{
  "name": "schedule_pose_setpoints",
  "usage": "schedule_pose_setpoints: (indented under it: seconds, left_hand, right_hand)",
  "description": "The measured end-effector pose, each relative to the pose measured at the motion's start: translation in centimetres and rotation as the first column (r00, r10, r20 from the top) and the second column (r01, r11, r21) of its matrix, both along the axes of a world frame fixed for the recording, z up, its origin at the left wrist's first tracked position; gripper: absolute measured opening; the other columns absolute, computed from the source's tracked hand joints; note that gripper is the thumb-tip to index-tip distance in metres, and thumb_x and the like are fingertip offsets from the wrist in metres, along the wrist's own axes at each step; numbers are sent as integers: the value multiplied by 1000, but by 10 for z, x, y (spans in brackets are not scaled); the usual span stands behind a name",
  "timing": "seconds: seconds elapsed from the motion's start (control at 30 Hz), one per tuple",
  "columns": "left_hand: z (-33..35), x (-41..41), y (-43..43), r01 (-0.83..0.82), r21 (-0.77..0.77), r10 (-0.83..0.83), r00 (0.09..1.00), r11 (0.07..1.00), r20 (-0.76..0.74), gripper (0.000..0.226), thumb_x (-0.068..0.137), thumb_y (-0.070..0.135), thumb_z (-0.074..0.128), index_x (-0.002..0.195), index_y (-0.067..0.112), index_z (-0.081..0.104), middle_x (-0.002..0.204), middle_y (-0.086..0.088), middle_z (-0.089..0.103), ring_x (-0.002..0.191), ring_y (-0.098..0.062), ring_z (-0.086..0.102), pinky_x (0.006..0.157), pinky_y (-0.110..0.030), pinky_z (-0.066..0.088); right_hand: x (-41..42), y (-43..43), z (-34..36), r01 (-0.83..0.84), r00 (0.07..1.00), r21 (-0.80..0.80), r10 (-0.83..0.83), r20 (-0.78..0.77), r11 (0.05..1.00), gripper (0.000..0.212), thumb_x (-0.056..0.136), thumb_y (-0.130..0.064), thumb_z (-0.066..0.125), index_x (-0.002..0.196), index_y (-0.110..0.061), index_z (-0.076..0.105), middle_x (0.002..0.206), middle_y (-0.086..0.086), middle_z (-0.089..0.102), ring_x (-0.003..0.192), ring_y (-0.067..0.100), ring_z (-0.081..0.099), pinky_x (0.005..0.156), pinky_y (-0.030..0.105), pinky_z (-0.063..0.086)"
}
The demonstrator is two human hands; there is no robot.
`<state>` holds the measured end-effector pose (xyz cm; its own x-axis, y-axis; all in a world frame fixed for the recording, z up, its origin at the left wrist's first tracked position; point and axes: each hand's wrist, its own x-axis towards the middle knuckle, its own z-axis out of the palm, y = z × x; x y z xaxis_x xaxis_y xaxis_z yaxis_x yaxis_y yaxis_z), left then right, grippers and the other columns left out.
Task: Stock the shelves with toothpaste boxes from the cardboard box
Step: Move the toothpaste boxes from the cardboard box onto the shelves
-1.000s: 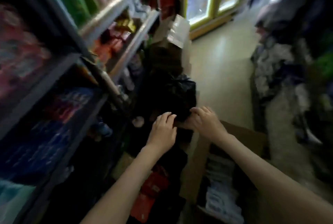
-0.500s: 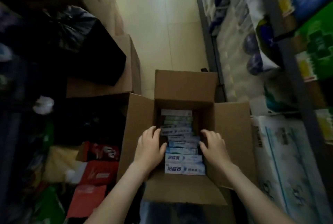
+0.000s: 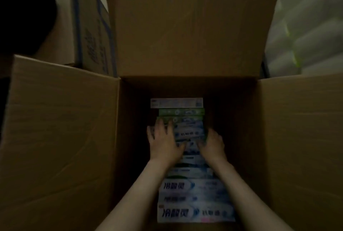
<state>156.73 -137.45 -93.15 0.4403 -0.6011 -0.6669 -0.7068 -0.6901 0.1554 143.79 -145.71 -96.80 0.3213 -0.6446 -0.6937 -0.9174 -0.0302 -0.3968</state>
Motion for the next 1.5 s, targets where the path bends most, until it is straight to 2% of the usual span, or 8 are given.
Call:
schedule_pose_setpoints:
  seconds: [0.23, 0.4, 0.53, 0.83, 0.97, 1.17, 1.27, 1.5]
  left_hand:
    - [-81, 9, -19, 7, 81, -5, 1000, 997, -28, 89, 92, 57, 41, 151, 20, -14, 158, -12, -15, 145, -26, -17, 111, -51, -17]
    - [-115, 11, -12, 45, 83, -36, 995, 996, -98, 84, 94, 54, 40, 151, 24, -13, 159, -10, -9, 146, -27, -12, 111, -51, -19]
    - [-124, 5, -2, -39, 92, 59, 971, 995, -232, 81, 96, 50, 42, 152, 24, -11, 159, -11, -12, 145, -30, -4, 118, -47, -4]
    - [-120, -1, 12, 137, 134, -117, 983, 982, -143, 76, 97, 42, 39, 152, 22, -8, 159, -14, -7, 146, -32, -10, 115, -51, -11]
    - [-119, -4, 15, 118, 107, -101, 984, 987, -146, 76, 97, 39, 39, 152, 21, -9, 159, -14, -9, 146, -30, -12, 115, -51, -12]
    - [-116, -2, 27, 137, 55, -128, 980, 989, -151, 81, 94, 38, 45, 152, 23, -10, 159, -11, -9, 146, -28, -11, 116, -50, -11]
    - [-112, -1, 26, 133, 41, -126, 982, 990, -141, 80, 92, 34, 48, 152, 21, -4, 159, -12, -1, 146, -28, -4, 117, -50, -7]
    - [-113, 5, 22, 104, -51, -109, 986, 993, -130, 71, 86, 28, 60, 145, 19, 22, 147, -10, 26, 139, -25, 20, 118, -46, 2]
  right_hand:
    - [53, -67, -108, 457, 838, 274, -513, 186, 846, 84, 80, 0, 71, 145, -5, 18, 141, 15, 42, 127, 29, 45, 104, 40, 39]
    - [44, -74, -156, 343, 892, 312, -412, 188, 886, 88, 67, 9, 78, 141, -4, 31, 138, 18, 45, 127, 33, 46, 104, 47, 41]
    - [34, -68, -150, 268, 907, 459, -383, 177, 847, 81, 72, 6, 76, 141, -7, 36, 132, 5, 46, 123, 24, 46, 98, 34, 41]
    - [44, -61, -120, 149, 985, 620, -171, -24, 771, 48, 86, -13, 68, 130, -3, 50, 124, 15, 56, 107, 29, 57, 80, 29, 48]
    - [50, -57, -113, 201, 975, 700, -210, -74, 685, 36, 89, -16, 64, 121, 0, 57, 87, 10, 62, 73, 20, 58, 66, 27, 48]
    - [52, -57, -105, 214, 974, 693, -206, -96, 688, 27, 78, -22, 77, 96, -8, 64, 90, 10, 65, 78, 23, 62, 71, 28, 53]
    - [52, -57, -104, 228, 973, 714, -188, -137, 662, 37, 74, -26, 80, 102, -7, 64, 96, 12, 65, 84, 25, 62, 82, 33, 53]
    - [40, -42, -108, 278, 957, 705, -249, -148, 652, 13, 88, -21, 65, 93, -9, 61, 72, 10, 66, 64, 19, 61, 65, 27, 50]
